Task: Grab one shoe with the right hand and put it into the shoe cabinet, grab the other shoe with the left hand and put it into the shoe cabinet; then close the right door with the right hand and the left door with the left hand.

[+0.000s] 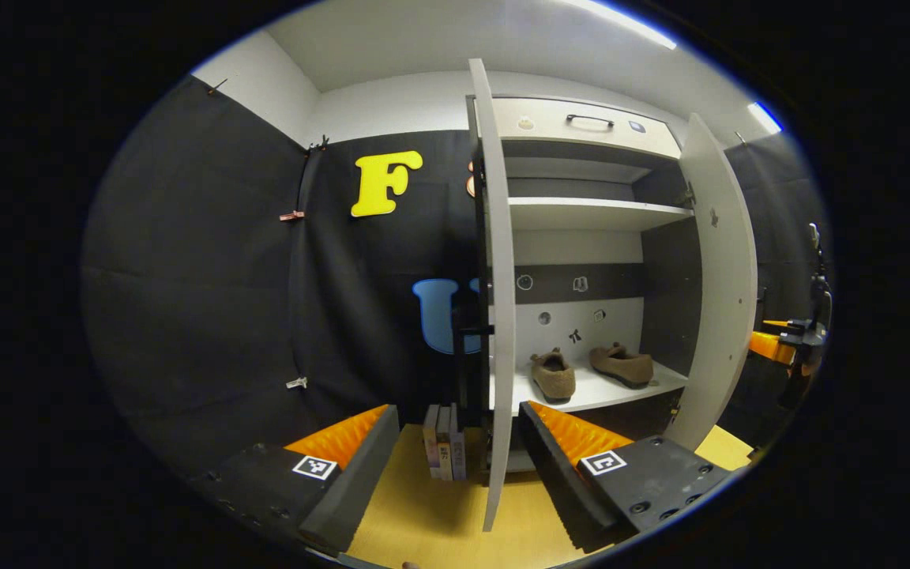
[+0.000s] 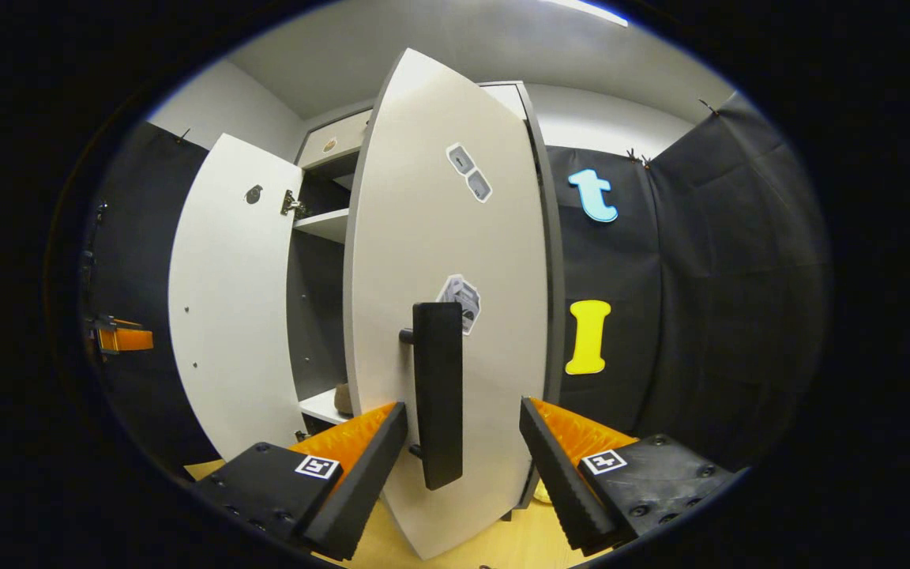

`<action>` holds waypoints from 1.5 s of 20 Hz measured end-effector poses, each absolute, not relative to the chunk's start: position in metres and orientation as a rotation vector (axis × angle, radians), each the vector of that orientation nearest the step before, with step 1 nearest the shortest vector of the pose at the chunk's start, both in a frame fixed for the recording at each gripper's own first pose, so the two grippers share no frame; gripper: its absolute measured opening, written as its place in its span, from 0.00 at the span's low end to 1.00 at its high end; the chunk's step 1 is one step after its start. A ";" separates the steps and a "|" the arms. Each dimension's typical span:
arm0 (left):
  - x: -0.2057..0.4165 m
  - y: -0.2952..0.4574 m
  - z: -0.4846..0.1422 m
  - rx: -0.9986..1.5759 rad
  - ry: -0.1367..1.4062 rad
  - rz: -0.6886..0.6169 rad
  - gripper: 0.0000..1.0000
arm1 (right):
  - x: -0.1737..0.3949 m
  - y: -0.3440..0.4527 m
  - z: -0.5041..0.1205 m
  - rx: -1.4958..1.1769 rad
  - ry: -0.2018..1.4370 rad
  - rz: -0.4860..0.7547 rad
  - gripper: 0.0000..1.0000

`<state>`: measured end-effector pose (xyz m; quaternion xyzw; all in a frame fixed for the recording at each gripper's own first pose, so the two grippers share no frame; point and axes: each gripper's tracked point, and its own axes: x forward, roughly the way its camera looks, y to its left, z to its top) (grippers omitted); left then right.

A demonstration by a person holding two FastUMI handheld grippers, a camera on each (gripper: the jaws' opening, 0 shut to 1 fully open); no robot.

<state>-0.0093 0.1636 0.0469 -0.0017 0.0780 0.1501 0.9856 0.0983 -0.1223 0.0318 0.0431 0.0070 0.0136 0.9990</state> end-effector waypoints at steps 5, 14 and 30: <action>-0.005 0.167 0.036 -0.052 0.173 0.279 0.96 | 0.104 -0.110 0.031 0.082 0.022 0.029 0.95; 0.005 0.186 0.041 -0.033 0.138 0.256 0.96 | 0.117 -0.045 0.003 0.035 0.086 0.117 0.98; 0.053 0.169 0.032 -0.050 0.110 0.139 0.93 | 0.060 -0.103 0.004 0.058 0.115 -0.094 0.98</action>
